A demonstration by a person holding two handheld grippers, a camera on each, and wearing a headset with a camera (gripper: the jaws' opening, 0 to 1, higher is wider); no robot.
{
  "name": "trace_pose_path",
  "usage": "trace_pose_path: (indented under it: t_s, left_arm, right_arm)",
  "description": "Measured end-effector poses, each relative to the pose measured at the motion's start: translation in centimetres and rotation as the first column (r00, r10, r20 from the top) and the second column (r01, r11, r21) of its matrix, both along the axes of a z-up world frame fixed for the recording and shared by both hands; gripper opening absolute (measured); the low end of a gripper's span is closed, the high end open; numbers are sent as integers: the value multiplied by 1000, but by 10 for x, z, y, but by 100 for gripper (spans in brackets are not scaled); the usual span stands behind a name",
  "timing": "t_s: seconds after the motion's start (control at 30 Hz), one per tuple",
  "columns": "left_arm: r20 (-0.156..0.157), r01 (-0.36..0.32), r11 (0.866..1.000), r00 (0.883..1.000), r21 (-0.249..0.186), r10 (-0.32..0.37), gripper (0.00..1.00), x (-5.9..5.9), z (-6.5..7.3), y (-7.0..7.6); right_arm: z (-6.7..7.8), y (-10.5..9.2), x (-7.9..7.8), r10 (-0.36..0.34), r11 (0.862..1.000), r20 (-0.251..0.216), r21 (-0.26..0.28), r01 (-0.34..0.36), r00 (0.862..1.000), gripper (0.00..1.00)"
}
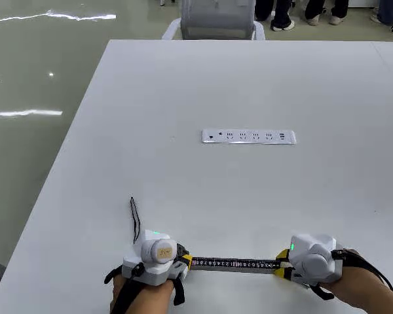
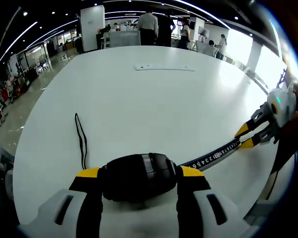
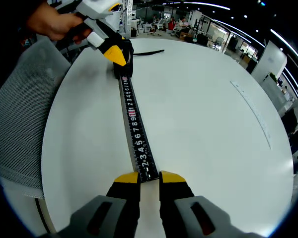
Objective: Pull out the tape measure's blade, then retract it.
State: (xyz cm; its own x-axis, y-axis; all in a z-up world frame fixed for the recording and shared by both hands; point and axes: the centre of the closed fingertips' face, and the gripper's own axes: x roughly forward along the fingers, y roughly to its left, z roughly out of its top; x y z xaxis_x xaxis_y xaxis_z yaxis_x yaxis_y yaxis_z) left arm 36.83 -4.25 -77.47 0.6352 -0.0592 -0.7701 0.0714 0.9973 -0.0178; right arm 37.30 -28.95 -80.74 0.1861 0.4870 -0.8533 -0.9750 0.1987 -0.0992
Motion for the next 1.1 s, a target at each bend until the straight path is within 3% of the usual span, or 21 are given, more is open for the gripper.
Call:
trace_pose_path:
  t_s: [1.1]
  left_arm:
    - [-3, 2, 1000, 1000, -3, -2, 57, 0, 0, -1]
  right_arm:
    - [-2, 22, 2, 13, 1000, 2, -3, -13, 1000, 13]
